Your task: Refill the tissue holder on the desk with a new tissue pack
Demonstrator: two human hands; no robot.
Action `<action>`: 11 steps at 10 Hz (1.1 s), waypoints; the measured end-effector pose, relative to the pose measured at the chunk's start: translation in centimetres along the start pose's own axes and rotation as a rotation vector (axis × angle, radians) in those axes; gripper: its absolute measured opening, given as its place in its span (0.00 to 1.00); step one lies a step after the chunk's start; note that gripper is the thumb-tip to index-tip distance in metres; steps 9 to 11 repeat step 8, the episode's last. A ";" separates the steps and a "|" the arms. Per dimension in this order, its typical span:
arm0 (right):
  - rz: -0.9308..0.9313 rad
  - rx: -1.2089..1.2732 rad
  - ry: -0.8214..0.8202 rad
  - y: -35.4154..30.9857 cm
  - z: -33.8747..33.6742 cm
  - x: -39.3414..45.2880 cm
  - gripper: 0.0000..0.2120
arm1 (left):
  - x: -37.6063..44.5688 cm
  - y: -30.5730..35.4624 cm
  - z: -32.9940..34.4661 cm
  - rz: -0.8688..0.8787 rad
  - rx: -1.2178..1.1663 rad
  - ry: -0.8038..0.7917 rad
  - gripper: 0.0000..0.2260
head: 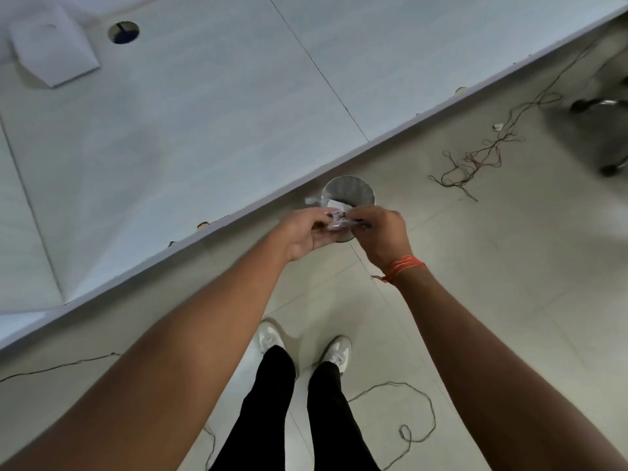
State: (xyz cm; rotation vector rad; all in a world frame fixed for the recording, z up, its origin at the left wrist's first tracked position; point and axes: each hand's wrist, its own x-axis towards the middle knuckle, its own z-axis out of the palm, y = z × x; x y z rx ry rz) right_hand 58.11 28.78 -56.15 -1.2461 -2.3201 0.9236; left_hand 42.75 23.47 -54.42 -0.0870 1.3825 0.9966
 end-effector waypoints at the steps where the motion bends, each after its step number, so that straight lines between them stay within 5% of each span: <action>1: 0.160 0.085 0.176 3.3 0.4 0.8 0.08 | 3.2 -0.6 1.3 0.070 0.114 0.099 0.09; 2: 0.195 0.058 0.306 7.1 3.5 2.2 0.11 | 9.9 -2.0 1.6 0.308 0.553 0.313 0.09; 3: 0.321 0.141 0.389 11.6 8.7 4.8 0.13 | 18.3 -2.6 1.6 0.404 0.695 0.371 0.13; 6: 0.434 -0.065 0.065 29.4 28.3 17.2 0.15 | 42.8 -5.6 -1.4 0.553 0.735 0.398 0.13; 7: 0.526 -0.139 -0.200 32.7 32.9 18.9 0.20 | 46.5 -6.7 -2.5 0.610 0.706 0.404 0.13; 8: 0.579 -0.178 -0.240 33.1 33.6 19.4 0.39 | 47.2 -7.0 -2.8 0.600 0.698 0.398 0.13; 11: 0.579 -0.178 -0.240 33.1 33.6 19.4 0.39 | 47.2 -7.0 -2.8 0.600 0.698 0.398 0.13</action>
